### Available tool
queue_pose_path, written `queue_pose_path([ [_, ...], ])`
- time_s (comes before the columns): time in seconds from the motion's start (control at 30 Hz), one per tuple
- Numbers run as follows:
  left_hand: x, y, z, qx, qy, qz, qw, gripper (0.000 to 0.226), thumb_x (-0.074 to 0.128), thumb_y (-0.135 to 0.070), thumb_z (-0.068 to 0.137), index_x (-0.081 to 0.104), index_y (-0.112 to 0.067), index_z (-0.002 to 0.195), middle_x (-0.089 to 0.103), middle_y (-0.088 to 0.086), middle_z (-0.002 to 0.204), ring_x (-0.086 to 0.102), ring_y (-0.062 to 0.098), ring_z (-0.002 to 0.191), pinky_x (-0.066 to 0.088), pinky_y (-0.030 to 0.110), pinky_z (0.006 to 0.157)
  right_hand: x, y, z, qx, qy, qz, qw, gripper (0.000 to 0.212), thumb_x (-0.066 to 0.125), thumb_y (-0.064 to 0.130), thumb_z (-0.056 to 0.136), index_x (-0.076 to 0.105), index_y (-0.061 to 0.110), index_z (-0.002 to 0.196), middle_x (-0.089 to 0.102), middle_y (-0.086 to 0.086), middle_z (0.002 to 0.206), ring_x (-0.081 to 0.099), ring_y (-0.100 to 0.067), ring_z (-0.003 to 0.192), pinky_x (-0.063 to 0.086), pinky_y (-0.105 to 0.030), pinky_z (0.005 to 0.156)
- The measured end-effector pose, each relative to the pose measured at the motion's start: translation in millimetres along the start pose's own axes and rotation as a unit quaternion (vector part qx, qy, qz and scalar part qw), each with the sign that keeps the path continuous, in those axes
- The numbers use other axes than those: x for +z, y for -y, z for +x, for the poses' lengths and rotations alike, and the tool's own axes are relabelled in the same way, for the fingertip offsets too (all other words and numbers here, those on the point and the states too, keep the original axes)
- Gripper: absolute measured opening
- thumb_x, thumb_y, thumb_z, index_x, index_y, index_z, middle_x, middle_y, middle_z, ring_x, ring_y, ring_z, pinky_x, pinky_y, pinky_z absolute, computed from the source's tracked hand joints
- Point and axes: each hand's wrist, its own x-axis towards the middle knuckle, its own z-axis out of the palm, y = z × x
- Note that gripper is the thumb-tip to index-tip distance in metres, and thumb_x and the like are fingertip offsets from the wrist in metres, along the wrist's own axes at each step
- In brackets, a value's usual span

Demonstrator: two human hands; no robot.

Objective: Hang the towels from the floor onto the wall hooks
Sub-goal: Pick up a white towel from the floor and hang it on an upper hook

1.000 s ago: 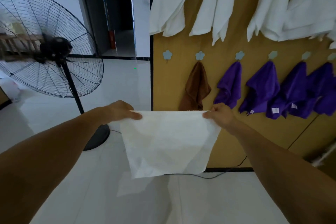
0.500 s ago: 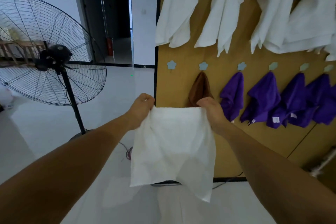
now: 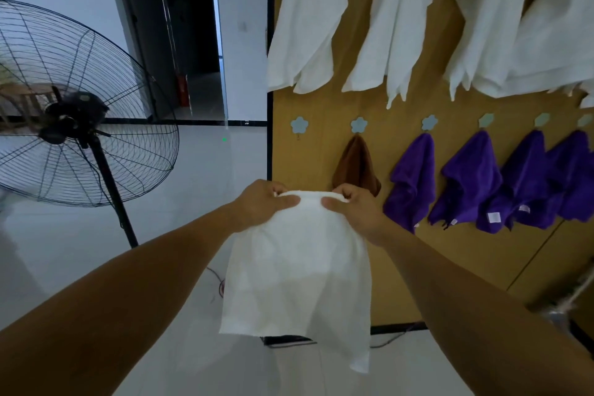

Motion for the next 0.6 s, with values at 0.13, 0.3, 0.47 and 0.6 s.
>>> queue_pose_path([
  [0.13,8,6,40,0.03,-0.066,0.049,0.996,0.03,0.06,-0.039,0.091,0.067,-0.01,0.091,0.066,0.006,0.086,0.058,0.013,0.073,0.044,0.013,0.058,2,-12,40,-0.032,-0.016,-0.026,0.999,0.04,0.071,0.029,0.086,0.053,-0.006,0.085,0.053,-0.006,0.077,0.051,-0.016,0.07,0.042,-0.033,0.063],
  [0.3,9,5,95,0.049,-0.152,0.153,0.975,0.03,0.053,-0.045,0.093,0.064,-0.018,0.086,0.065,0.0,0.082,0.061,0.016,0.076,0.049,0.03,0.067,-3,-17,100,-0.048,-0.064,-0.073,0.994,0.037,0.065,0.037,0.088,0.057,0.0,0.086,0.06,-0.008,0.079,0.055,-0.019,0.074,0.049,-0.04,0.073],
  [0.47,6,5,145,0.03,-0.242,0.189,0.951,0.035,0.053,-0.05,0.091,0.061,-0.017,0.082,0.062,-0.001,0.075,0.057,0.016,0.069,0.041,0.026,0.058,0,-18,154,-0.047,-0.087,-0.079,0.992,0.027,0.06,0.042,0.091,0.061,0.015,0.088,0.066,-0.002,0.082,0.064,-0.024,0.083,0.054,-0.043,0.081],
  [0.6,-3,7,181,0.01,-0.282,0.199,0.938,0.036,0.053,-0.051,0.09,0.062,-0.017,0.087,0.059,-0.004,0.077,0.055,0.016,0.07,0.039,0.026,0.061,8,-15,195,-0.048,-0.106,-0.1,0.988,0.029,0.057,0.042,0.093,0.062,0.015,0.1,0.068,-0.006,0.093,0.064,-0.028,0.091,0.054,-0.044,0.083],
])
